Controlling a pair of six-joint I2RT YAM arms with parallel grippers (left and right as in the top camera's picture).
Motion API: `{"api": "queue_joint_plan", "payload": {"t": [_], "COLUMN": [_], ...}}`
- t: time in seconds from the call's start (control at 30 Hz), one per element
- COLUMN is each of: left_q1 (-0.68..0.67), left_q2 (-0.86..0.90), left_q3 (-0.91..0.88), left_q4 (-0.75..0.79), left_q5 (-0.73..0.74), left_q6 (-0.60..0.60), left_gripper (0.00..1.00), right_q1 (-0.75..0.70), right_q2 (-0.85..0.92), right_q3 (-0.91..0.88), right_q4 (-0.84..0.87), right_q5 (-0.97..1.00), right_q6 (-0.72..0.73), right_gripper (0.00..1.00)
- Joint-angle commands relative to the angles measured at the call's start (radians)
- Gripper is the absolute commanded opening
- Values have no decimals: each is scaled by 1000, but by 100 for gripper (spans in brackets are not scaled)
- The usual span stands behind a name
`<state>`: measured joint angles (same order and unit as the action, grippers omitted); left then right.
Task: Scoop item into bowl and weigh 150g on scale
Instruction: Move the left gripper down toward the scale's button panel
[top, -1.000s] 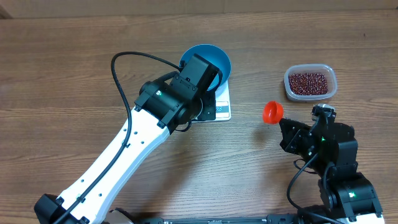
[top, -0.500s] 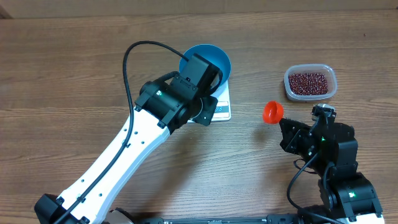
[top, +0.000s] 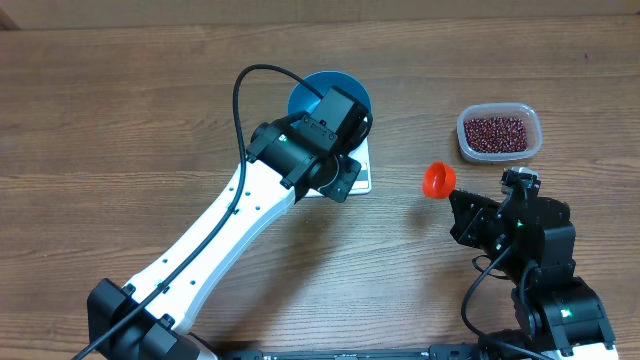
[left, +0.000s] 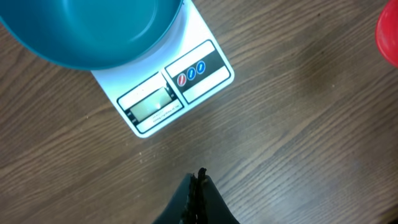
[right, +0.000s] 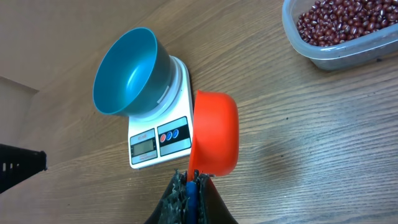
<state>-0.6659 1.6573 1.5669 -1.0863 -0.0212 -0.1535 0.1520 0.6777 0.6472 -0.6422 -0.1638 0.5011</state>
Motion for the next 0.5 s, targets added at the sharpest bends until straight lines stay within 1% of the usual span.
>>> {"api": "queue_joint_plan", "payload": {"t": [0.0,0.1,0.23,0.33,0.47], "left_q1": [-5,-13,-42,-84,-146], "left_q2": [4,0,-2,-14,-60], "left_q3": [8,6,-7,-43,-124], "left_q4": [5,-20,-37,5,105], "left_q5": [-34,-56,-119,-189,-208], "left_q6": [10,3,-28,-68,-79], "left_gripper": [5,4,5,4,4], "right_q1": [3,3,3,3,3], "right_q2": [-10,-10,-10,-10,-10], "right_q3": [29,29,29,29,29], "right_q4": [8,8,8,8,8], "right_q5": [14,14,14,14,14], "right_q6": [-5,-5,-5,-5,-5], "right_gripper": [4,4,4,4,4]}}
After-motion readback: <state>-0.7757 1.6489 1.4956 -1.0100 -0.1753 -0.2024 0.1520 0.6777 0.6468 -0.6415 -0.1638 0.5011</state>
